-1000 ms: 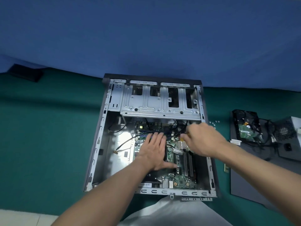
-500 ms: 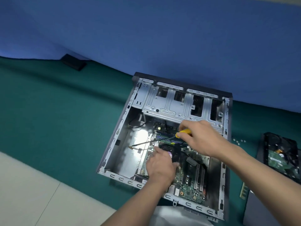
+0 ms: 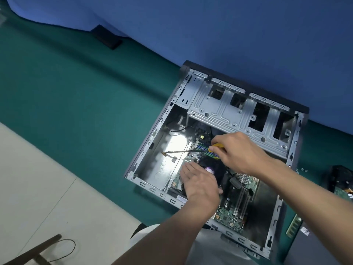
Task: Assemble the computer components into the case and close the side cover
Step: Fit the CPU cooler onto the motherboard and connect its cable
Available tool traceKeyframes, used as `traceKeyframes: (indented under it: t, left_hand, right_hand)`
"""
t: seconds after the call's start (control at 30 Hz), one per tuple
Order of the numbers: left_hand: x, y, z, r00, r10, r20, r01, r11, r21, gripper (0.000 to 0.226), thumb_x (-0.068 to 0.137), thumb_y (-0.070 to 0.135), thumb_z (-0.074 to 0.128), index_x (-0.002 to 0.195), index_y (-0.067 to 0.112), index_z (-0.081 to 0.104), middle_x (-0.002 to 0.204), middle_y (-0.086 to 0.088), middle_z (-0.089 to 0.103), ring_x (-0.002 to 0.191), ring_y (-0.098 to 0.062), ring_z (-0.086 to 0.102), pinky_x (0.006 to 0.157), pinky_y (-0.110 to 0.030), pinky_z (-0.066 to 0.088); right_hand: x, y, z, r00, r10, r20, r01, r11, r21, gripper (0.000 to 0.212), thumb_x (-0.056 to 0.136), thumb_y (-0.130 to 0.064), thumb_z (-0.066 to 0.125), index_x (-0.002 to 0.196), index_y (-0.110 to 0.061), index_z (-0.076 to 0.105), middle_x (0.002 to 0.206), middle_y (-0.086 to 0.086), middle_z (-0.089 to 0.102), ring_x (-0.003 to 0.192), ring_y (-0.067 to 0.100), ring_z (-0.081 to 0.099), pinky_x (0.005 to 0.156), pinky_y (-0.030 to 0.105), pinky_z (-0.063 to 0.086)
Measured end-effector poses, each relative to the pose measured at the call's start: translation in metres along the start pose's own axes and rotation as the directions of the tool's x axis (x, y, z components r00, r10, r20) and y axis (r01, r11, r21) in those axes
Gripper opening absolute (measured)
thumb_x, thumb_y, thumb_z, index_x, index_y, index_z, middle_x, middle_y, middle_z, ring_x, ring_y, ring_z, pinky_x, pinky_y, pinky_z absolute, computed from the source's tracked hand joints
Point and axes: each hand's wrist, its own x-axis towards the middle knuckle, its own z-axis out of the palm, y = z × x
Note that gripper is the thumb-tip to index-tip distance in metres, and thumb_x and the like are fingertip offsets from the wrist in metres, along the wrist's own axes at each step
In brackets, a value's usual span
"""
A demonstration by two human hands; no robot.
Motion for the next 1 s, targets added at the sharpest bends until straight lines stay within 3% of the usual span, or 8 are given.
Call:
traceKeyframes:
  t: [0.43, 0.6, 0.73, 1.0]
  left_hand:
    - [0.0, -0.002, -0.005, 0.999, 0.036, 0.001, -0.036, 0.999, 0.033, 0.115, 0.087, 0.061, 0.053, 0.14, -0.022, -0.006, 0.151, -0.038, 0.017, 0.143, -0.046, 0.018, 0.118, -0.051, 0.017]
    - [-0.002, -0.004, -0.005, 0.998, 0.056, -0.003, -0.056, 0.998, 0.02, 0.113, 0.09, 0.059, 0.052, 0.139, -0.022, -0.01, 0.151, -0.04, 0.013, 0.143, -0.048, 0.016, 0.117, -0.053, 0.017]
    - [-0.002, -0.005, -0.007, 0.997, 0.074, 0.014, -0.074, 0.997, 0.018, 0.108, 0.092, 0.056, 0.051, 0.141, -0.02, -0.007, 0.15, -0.042, 0.01, 0.142, -0.05, 0.014, 0.117, -0.055, 0.014]
    - [-0.004, -0.006, -0.007, 0.997, 0.083, -0.002, -0.083, 0.997, 0.003, 0.107, 0.091, 0.057, 0.052, 0.142, -0.019, -0.002, 0.149, -0.042, 0.014, 0.141, -0.05, 0.018, 0.117, -0.055, 0.017]
  right_hand:
    - [0.007, -0.004, -0.004, 0.999, -0.02, 0.033, 0.02, 1.0, -0.005, 0.025, 0.096, -0.04, 0.049, 0.1, -0.021, 0.066, 0.087, 0.0, 0.068, 0.077, 0.019, 0.057, 0.065, 0.027, 0.04]
    - [0.006, -0.009, -0.004, 0.992, -0.065, 0.104, 0.073, 0.995, -0.073, 0.026, 0.097, -0.043, 0.045, 0.099, -0.023, 0.063, 0.087, -0.002, 0.064, 0.081, 0.021, 0.058, 0.065, 0.031, 0.045]
    - [0.009, -0.01, -0.008, 0.997, -0.069, 0.041, 0.072, 0.993, -0.088, 0.024, 0.097, -0.04, 0.046, 0.098, -0.022, 0.063, 0.086, -0.001, 0.066, 0.081, 0.024, 0.059, 0.064, 0.029, 0.038]
    - [0.012, -0.016, -0.015, 0.989, -0.074, 0.125, 0.09, 0.987, -0.131, 0.024, 0.097, -0.037, 0.048, 0.1, -0.02, 0.064, 0.087, 0.002, 0.065, 0.083, 0.027, 0.059, 0.068, 0.037, 0.05]
